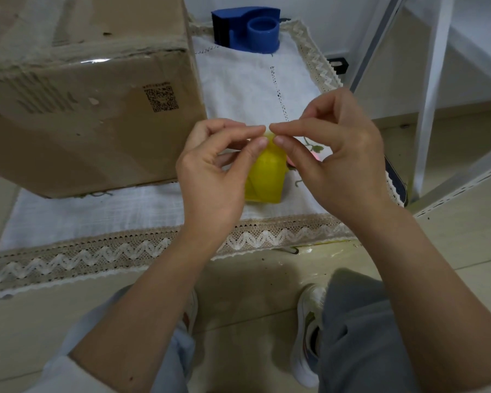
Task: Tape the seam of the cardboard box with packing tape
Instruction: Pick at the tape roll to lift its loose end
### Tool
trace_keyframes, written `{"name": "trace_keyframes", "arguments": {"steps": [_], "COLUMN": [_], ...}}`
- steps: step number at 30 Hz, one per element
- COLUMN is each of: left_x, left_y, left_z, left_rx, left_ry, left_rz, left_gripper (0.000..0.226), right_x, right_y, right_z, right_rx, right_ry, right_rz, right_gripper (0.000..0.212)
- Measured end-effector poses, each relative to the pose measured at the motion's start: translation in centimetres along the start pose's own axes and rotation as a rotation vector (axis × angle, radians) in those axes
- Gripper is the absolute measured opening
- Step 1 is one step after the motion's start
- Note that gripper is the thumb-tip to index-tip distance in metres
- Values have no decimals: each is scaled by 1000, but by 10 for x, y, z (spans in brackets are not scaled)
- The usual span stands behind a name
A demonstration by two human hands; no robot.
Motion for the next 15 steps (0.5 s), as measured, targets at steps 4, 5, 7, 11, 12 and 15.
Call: {"name": "trace_keyframes", "arguments": {"steps": [4,5,7,11,12,15], "left_x": [-1,-1,-2,-2,-3,-6], "left_y": [0,0,-1,-2,-2,-3], "left_z": [-2,-3,-2,-2,-3,-6], "left_rx": [-46,-63,-71,-71,-73,-11], "left_ry": [58,77,99,129,129,98], "left_rz": [16,25,38,51,56,53], "left_gripper": [10,9,7,6,6,18], "right_x": [-4,-5,-6,-7,-7,-4], "right_y": [-1,-2,-3,-2,-2,-2], "right_z": [1,1,1,3,3,4], "right_rx": [-19,-21,-37,-3,12,39], "right_ry": [39,36,23,16,21,5], "right_rz": [84,100,110,89,76,17], "right_gripper": [13,14,16,18,17,13]}}
Point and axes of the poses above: each hand's wrist, its own y-axis towards the middle knuckle, its own x-axis out of the back of the hand, z = x × y, the point moved 7 cm from there along y, towards the middle knuckle, and after that the axes turned 15 degrees about -x, right-handed, at the moved point
